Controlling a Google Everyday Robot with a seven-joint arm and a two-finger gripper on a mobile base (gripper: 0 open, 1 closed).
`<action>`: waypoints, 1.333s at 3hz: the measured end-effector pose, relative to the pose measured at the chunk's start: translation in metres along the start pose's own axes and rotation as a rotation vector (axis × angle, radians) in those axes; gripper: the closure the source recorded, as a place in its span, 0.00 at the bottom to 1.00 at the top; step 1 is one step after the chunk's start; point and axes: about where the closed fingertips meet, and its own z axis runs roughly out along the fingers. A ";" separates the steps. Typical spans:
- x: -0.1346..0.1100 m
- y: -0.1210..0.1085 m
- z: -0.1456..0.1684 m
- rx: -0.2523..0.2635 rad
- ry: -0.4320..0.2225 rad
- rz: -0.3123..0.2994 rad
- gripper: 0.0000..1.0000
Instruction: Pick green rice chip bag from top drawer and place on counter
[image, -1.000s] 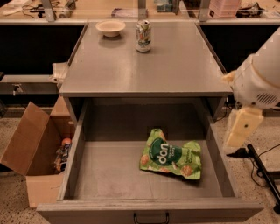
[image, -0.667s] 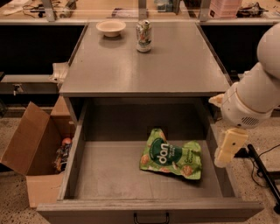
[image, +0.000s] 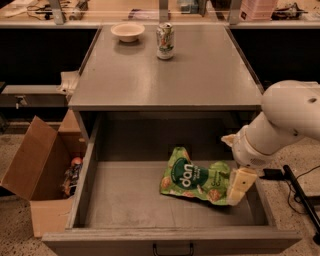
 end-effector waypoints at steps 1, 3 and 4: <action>-0.005 -0.007 0.030 -0.017 -0.020 -0.015 0.00; -0.004 -0.014 0.097 -0.103 -0.016 -0.028 0.01; -0.001 -0.017 0.115 -0.121 -0.007 -0.021 0.23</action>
Offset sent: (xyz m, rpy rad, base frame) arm 0.0339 0.0322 -0.0897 0.0456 0.0600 0.0718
